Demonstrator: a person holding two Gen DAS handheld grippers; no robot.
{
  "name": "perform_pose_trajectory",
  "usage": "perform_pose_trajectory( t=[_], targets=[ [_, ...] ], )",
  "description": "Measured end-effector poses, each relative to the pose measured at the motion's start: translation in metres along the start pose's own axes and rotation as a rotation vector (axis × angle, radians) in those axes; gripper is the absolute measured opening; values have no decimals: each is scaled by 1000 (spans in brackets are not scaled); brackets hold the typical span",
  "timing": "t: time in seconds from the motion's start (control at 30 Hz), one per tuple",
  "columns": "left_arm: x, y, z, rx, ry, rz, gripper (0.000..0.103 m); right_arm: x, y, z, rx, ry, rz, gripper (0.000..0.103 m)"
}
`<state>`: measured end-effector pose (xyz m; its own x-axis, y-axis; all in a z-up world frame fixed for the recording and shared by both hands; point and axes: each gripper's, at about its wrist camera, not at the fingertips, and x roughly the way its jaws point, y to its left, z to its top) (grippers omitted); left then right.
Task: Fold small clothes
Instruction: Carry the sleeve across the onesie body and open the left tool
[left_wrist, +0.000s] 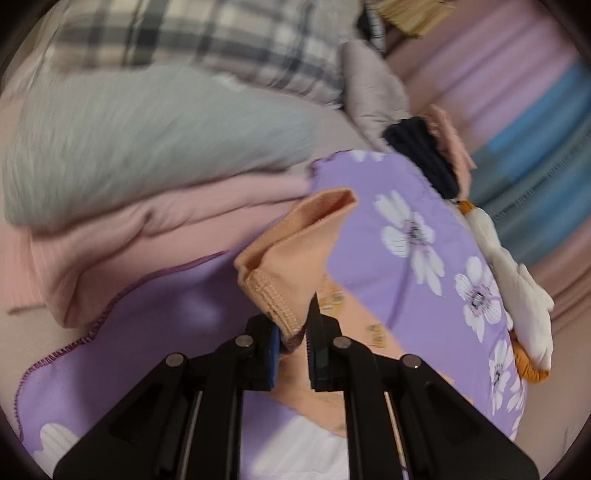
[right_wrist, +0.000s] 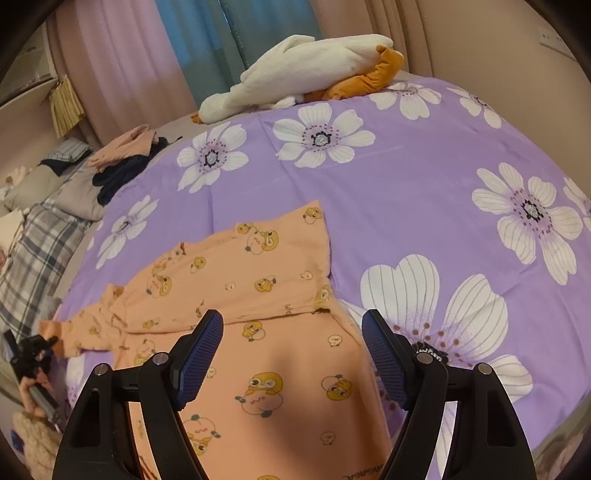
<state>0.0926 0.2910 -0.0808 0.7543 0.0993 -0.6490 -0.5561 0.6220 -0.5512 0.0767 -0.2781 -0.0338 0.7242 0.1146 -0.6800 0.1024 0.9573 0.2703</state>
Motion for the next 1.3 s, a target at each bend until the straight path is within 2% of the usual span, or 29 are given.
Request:
perform_pose_trajectory(
  t=[0.17,0.33,0.4,0.57,0.7,0.83,1.03,1.2,1.3],
  targets=[
    [-20,-51,1,70,11,-117,9,-4,-1,0,11,-14,12,77],
    [-38,-105,-18,161,30,-230,9,-8,-4,-3,22,-23,31,77],
    [-41,-126,-31,198,55,-274,9,-9,-6,-3,28,-25,34,77],
    [-40,-171,-64,285,112,-327,9,-17,-9,-5,28,-49,25,77],
    [-29,-202,-105,361,210,-382,9,-22,-15,-6,45,-65,36,77],
    [-19,-222,-144,440,251,-376,9,-23,-24,-8,70,-65,33,77],
    [14,-227,-198,481,387,-360,9,-20,-34,-12,99,-50,39,77],
    [36,-220,-223,495,450,-302,10,-12,-37,-14,113,-24,54,77],
    [52,-208,-225,441,523,-269,12,-6,-34,-13,112,-2,71,77]
  ],
)
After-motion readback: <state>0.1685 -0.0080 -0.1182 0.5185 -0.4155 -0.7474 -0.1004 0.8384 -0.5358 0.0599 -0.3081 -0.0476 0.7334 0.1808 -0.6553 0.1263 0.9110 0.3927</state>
